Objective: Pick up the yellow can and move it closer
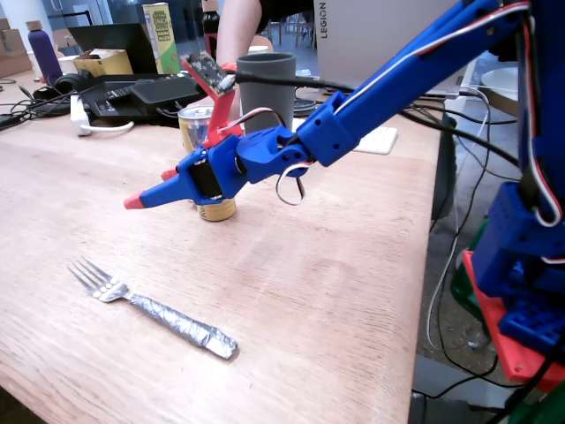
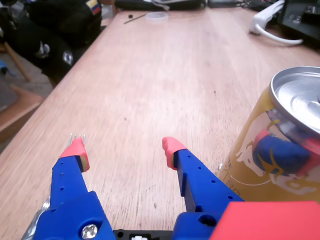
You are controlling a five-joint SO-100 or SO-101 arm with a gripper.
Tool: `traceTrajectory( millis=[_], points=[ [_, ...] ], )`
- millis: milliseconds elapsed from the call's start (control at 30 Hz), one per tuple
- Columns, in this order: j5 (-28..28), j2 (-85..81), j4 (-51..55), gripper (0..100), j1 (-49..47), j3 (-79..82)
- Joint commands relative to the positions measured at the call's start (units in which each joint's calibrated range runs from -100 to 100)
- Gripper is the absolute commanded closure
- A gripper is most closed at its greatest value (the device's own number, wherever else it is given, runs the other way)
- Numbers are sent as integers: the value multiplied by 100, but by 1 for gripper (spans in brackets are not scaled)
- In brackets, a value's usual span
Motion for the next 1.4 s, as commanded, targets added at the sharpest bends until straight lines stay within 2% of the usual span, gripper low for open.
traceTrajectory(
  millis=[0, 1367],
  points=[
    [-713, -11180, 5410, 52, -268, 7194],
    [-659, -11094, 5311, 53, -82, 7184]
  ],
)
